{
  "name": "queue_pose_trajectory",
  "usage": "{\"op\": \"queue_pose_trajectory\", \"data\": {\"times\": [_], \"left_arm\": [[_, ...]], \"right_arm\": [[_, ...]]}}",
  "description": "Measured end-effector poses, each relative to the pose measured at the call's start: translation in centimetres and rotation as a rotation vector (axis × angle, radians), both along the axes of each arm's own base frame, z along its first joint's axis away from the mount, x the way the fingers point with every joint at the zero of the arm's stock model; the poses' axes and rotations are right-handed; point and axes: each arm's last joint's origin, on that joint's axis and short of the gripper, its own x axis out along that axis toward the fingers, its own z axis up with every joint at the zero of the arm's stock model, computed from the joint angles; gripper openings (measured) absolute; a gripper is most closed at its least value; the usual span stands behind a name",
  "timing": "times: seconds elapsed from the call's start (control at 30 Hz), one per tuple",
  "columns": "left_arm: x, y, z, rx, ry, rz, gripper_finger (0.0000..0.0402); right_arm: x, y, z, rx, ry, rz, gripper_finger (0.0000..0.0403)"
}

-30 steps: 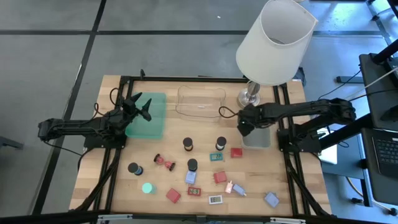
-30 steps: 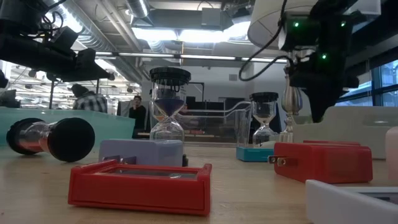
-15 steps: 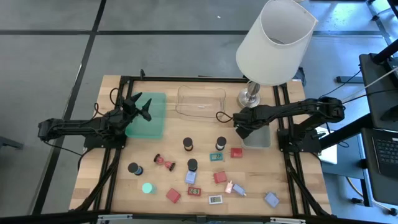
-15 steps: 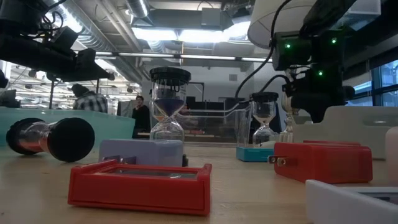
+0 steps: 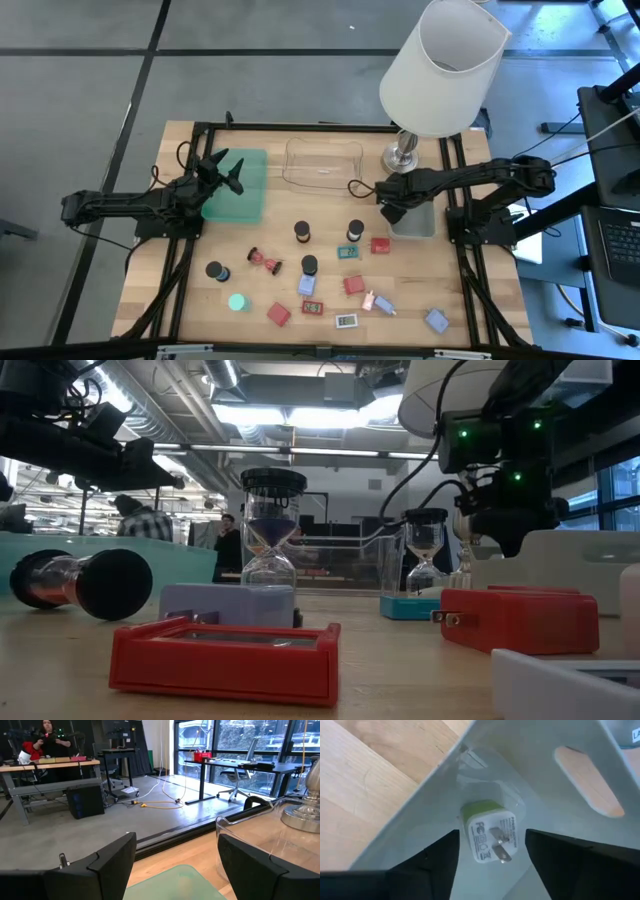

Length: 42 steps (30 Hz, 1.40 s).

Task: Pick & Place Office items
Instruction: Put the middle blue charger adapter into the gray bin

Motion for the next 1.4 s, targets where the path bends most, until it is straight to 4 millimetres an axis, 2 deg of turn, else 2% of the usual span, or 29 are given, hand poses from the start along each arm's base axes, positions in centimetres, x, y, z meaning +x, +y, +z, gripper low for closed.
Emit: {"op": "queue_pose_trajectory", "data": {"times": [0.13, 0.3, 0.47, 0.77, 1.0, 1.17, 1.4], "left_arm": [[0.0, 0.0, 0.0, 0.0, 0.0, 0.0, 0.0279], [0.0, 0.0, 0.0, 0.0, 0.0, 0.0, 0.0279], [0.0, 0.0, 0.0, 0.0, 0.0, 0.0, 0.0279], [0.0, 0.0, 0.0, 0.0, 0.0, 0.0, 0.0279], [0.0, 0.0, 0.0, 0.0, 0.0, 0.0, 0.0279], [0.0, 0.0, 0.0, 0.0, 0.0, 0.0, 0.0279], [0.0, 0.0, 0.0, 0.0, 0.0, 0.0, 0.0279]], "right_arm": [[0.2, 0.0, 1.7, 0.004, 0.03, 0.0, 0.0255], [1.0, 0.2, 5.2, -0.005, 0.023, 0.023, 0.026], [2.0, 2.0, 7.4, 0.023, -0.097, 0.12, 0.0254], [2.5, 8.4, 7.6, 0.102, -0.221, 0.332, 0.0243], [2.3, 13.3, 7.8, 0.245, -0.377, 0.281, 0.0243], [2.0, 16.5, 7.9, 0.315, -0.47, 0.303, 0.0255], [2.5, 20.5, 6.4, 0.392, -0.54, 0.348, 0.0292]]}}
